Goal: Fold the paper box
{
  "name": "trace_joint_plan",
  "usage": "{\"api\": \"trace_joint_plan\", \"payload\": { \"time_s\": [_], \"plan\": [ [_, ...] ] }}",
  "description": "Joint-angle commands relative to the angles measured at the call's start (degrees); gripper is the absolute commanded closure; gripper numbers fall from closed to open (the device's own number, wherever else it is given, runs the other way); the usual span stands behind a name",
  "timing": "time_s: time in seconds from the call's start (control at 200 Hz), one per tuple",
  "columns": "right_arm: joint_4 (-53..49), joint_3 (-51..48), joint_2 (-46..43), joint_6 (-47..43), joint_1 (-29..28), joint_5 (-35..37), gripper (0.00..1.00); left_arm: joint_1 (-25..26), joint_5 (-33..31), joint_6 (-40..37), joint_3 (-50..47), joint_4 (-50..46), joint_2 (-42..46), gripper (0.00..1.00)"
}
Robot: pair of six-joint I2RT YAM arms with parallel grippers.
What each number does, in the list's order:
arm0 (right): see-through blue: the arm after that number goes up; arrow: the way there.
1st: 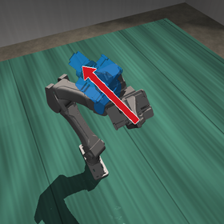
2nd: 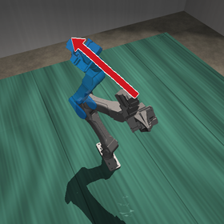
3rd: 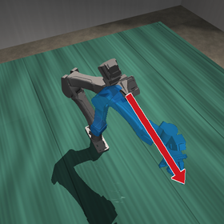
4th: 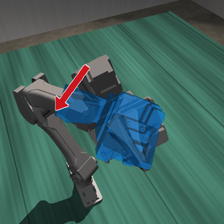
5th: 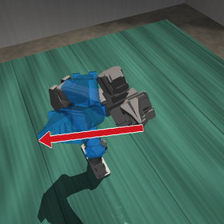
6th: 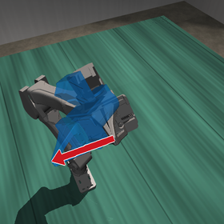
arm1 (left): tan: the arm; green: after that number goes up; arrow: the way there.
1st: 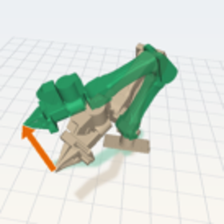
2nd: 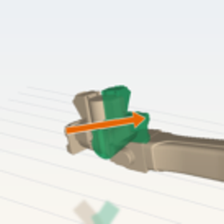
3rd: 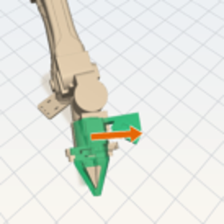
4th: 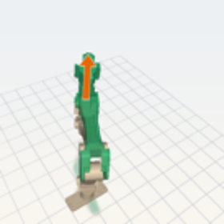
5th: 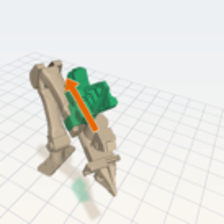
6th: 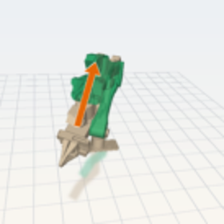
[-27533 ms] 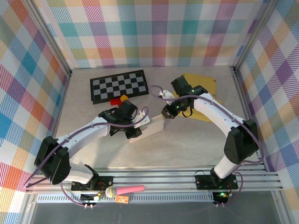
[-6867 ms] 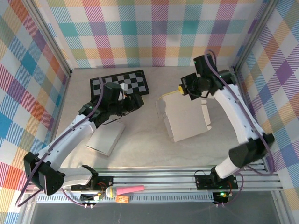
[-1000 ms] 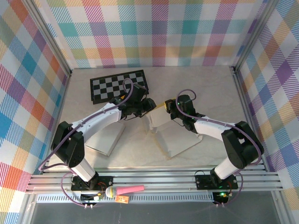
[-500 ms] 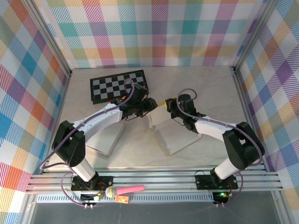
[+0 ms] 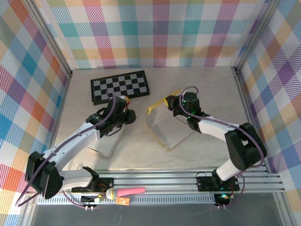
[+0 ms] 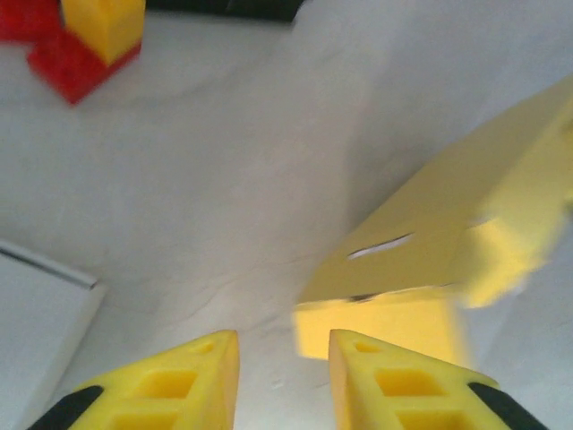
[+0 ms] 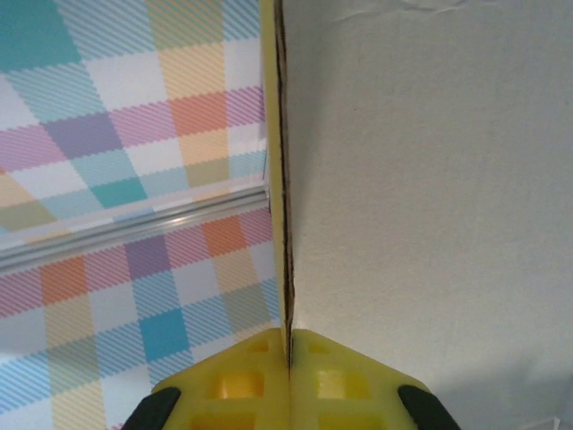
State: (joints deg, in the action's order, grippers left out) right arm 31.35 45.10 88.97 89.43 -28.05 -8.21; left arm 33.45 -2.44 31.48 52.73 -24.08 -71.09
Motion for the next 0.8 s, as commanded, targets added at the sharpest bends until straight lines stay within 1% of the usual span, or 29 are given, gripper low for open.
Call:
{"api": "trace_joint_plan", "payload": {
  "time_s": [0.0,0.085,0.135,0.2,0.355,0.645,0.795],
  "plan": [
    [3.7,-0.2,1.6,-1.7,0.5,-3.3,1.0,-0.1,3.4,-8.2,-3.7,6.8,-1.7,0.71],
    [3.2,0.4,2.6,-1.8,0.8,-4.1,1.0,-0.1,4.3,-12.5,-5.8,12.6,-2.7,0.71],
    [3.3,0.7,3.0,-1.7,0.8,-4.3,1.0,-0.1,6.1,-15.0,-5.9,14.6,-3.6,0.71],
    [3.4,1.1,3.5,-1.7,0.8,-4.2,1.0,-0.1,9.0,-17.5,-5.8,16.6,-4.9,0.71],
    [3.2,1.8,4.2,-1.3,0.9,-4.5,1.0,-0.1,12.9,-21.2,-7.2,19.4,-5.7,0.66],
    [2.7,2.3,4.8,-0.9,1.0,-4.9,1.0,0.2,15.4,-25.3,-5.8,19.6,-9.6,0.6],
    [3.0,2.7,5.0,-0.6,1.0,-5.2,1.0,0.9,15.8,-26.8,-4.3,19.3,-12.4,0.59]
  ]
}}
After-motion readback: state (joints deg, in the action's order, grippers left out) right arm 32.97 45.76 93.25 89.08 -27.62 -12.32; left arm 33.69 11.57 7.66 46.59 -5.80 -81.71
